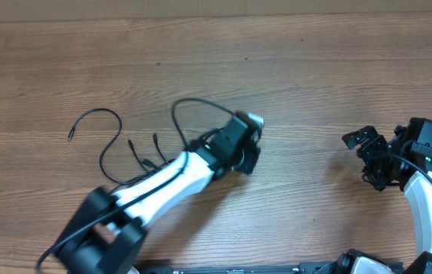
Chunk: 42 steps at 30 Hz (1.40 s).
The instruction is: Untangle cables
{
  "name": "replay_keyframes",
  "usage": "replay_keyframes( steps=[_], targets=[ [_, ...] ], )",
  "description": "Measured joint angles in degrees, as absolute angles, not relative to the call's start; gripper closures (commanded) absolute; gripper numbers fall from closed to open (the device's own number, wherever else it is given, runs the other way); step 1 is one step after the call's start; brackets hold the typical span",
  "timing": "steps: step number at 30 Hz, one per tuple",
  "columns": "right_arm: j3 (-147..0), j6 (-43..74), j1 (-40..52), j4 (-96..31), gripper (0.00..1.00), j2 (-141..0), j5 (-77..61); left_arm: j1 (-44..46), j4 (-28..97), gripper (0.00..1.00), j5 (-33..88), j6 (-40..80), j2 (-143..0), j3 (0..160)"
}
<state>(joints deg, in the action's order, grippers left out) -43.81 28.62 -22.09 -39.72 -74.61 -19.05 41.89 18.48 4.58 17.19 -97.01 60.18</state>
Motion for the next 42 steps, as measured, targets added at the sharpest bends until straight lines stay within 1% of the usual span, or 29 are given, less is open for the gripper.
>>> replay_keyframes(
  steps=[4, 8, 11, 17, 26, 32, 37, 39, 42],
  targets=[
    [-43.81, 28.08, -22.09, -39.66, 0.0, -74.61, -18.85, 38.85, 22.76, 0.96, 6.85, 18.52, -87.9, 67.42],
    [-43.81, 27.79, -22.09, -39.66, 0.02, -74.61, -18.68, 37.01, 23.86, 0.96, 7.79, 19.16, -78.11, 72.42],
    [-43.81, 27.29, -22.11, -39.66, 0.04, -74.61, -18.63, 36.32, 23.86, 0.96, 8.21, 19.18, -71.83, 73.73],
    [-43.81, 25.56, -22.09, -39.05, 0.04, -74.61, -19.75, 34.3, 24.47, 0.96, 6.96, 18.7, -61.52, 73.89],
    [-43.81, 24.12, -22.09, -39.44, 0.04, -74.61, -21.65, 33.69, 25.21, 0.96, -4.69, 15.86, -51.29, 73.89],
    [-43.81, 23.86, -22.09, -39.7, 0.04, -74.61, -22.13, 33.69, 23.46, 0.95, -11.29, 12.95, -50.41, 73.89],
    [-43.81, 22.76, -22.09, -39.66, 0.04, -74.61, -23.0, 33.69, 21.26, 0.96, -21.06, 10.44, -50.48, 73.89],
    [-43.81, 21.3, -22.11, -39.68, 0.04, -74.61, -23.99, 33.69, 21.21, 0.96, -25.36, 10.07, -50.46, 73.89],
    [-43.81, 18.59, -22.11, -39.46, 0.04, -74.61, -26.48, 33.69, 21.23, 0.96, -28.64, 9.82, -50.48, 73.89]
  ],
)
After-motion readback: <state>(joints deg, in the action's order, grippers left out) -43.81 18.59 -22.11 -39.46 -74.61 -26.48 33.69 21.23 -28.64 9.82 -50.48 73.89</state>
